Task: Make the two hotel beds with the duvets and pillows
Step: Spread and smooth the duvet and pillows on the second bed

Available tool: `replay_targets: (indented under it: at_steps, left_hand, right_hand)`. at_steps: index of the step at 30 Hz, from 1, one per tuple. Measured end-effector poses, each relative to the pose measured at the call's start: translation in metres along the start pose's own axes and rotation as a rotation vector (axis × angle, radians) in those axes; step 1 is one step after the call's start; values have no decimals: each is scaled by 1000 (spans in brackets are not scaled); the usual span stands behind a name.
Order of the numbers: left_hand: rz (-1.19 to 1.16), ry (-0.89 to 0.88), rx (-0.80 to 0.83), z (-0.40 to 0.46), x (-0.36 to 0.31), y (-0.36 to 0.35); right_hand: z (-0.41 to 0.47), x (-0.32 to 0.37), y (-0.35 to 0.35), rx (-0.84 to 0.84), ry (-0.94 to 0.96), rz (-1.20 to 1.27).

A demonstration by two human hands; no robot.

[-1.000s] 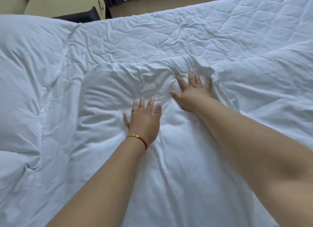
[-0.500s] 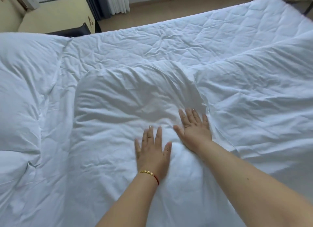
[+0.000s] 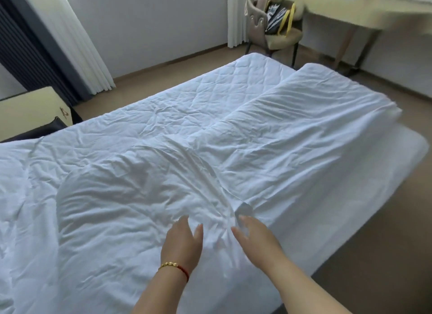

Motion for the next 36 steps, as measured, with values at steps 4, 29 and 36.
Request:
replay_targets:
  at_steps: [4,29,36]
  left_hand:
    - [-11,-125,3,-11,-77,1]
    - [47,-273,47,45,-500,-204]
    - [73,-273,81,122,-562,-229]
  right_hand:
    - [-23,-27,67,-85,-68,41]
    - [52,-373,474,-546,-295,535]
    - [137,-407,526,-525,-341,496]
Point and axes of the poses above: each hand's wrist, its own z-axis towards the middle knuckle, its own y-axis out of the back of the hand, x = y × z, the point moved 8 cm from there along z, towards the middle knuckle, and after that the axes turned 1 degree about -z, right-handed, at the moved point
